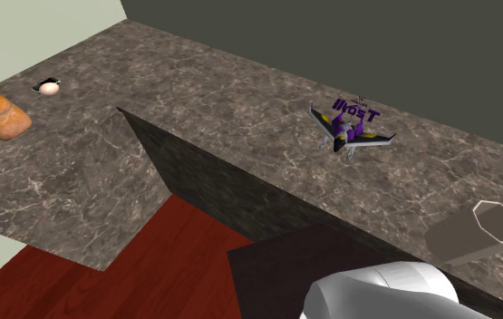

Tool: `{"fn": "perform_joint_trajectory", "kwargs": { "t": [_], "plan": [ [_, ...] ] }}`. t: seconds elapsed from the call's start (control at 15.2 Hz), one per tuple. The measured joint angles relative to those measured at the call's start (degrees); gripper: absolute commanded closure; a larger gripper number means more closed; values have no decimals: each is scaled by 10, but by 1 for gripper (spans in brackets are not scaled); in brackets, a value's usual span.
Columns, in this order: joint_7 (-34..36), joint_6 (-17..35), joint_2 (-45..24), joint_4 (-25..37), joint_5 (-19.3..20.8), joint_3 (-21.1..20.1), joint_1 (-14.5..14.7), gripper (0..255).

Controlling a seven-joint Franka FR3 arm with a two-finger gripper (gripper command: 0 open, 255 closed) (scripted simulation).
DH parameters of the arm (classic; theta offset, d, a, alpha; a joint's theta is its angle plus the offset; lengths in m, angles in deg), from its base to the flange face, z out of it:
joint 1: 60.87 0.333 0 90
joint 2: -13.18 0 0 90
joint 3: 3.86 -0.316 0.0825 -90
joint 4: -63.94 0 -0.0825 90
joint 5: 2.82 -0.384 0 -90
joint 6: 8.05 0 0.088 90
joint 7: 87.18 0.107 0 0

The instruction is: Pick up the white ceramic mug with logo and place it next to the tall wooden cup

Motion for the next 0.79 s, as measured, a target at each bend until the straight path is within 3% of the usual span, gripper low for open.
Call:
{"fn": "perform_joint_trajectory", "kwargs": {
  "t": [0.33,0.79],
  "plan": [
    [7,35,-2,-26,9,28,16,255],
    [16,84,-2,-52,26,92,61,255]
  ]
}}
